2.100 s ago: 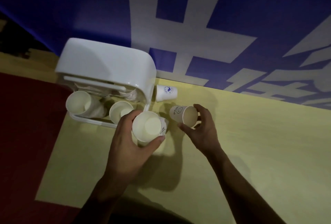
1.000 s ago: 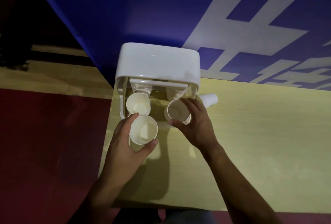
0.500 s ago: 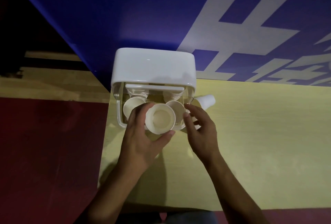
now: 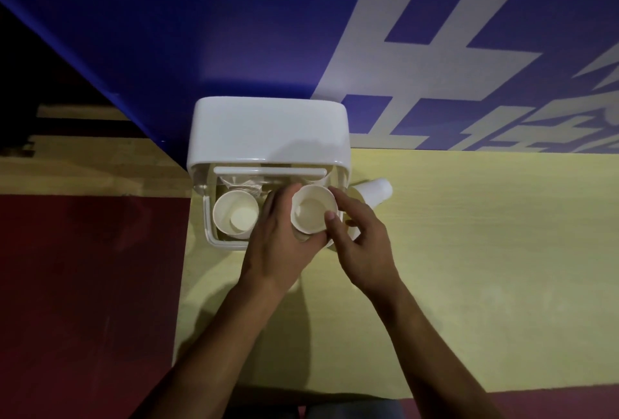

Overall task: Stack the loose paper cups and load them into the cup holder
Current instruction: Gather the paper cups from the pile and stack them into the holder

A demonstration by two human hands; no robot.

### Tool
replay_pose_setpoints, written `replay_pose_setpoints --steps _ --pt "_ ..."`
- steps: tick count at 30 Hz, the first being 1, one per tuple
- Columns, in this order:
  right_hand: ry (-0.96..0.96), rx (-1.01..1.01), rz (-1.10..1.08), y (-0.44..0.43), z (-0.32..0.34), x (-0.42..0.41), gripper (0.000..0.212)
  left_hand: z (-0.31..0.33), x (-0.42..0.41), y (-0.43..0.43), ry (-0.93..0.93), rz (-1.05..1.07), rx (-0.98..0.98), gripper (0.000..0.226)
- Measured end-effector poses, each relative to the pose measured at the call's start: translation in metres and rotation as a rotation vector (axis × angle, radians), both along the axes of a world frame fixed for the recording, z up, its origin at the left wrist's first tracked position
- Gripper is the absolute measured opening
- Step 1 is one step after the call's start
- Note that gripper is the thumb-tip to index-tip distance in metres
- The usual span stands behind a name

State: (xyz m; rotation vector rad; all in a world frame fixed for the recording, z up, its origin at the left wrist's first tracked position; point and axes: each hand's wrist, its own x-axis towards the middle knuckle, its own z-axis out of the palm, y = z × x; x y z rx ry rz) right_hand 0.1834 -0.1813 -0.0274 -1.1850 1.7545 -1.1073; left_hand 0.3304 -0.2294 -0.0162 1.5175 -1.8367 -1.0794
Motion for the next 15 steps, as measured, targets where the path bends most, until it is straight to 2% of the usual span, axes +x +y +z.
replay_pose_setpoints --steps 4,10,15 --pt "0.133 -0.01 0.043 -0.004 -0.021 -0.001 0.032 -0.024 -0.006 0.001 -0.076 0.022 -0.003 0.065" --pt "0.2 0.024 0.072 -0.004 -0.044 0.001 0.034 -0.042 -0.01 0.006 -0.144 0.08 0.13 0.092" --pt "0.232 0.095 0.072 -0.001 -0.046 -0.001 0.039 -0.047 -0.013 0.003 -0.206 0.08 0.156 0.084"
